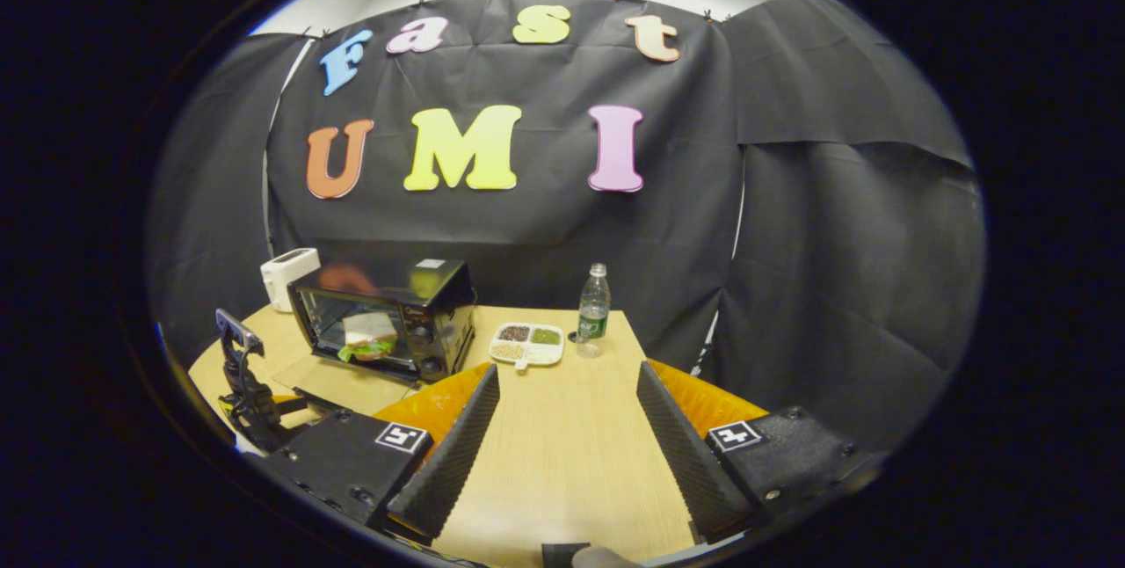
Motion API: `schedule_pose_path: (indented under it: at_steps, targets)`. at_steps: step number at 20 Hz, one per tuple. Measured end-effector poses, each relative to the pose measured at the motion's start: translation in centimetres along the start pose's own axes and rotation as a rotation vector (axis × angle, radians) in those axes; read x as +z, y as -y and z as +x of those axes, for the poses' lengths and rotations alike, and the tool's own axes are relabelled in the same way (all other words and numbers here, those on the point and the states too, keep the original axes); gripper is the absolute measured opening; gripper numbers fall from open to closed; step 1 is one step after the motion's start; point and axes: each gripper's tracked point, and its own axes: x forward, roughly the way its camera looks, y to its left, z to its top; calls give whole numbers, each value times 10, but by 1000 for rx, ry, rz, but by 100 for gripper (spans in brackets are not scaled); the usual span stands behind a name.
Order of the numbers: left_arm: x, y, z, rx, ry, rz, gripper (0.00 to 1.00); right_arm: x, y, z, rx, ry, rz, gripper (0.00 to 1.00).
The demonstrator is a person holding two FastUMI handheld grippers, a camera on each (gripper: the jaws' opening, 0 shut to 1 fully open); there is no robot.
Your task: Open the electric oven with the left hand, put the food in, and close the electric oven.
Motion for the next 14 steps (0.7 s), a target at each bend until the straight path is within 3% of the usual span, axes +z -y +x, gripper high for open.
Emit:
schedule_pose_path:
  at_steps: [9,10,11,14]
  targets:
    - [107,-1,-1,30,133,79,98,35,3,4,2,35,31,97]
    - [120,-1,4,34,146,81,89,39,5,4,0,41,36,97]
    - [133,-2,9,35,164,75,98,43,6,5,-3,46,37,97]
    - [169,-6,32,38,195,90,98,55,11,4,-15,60,61,97]
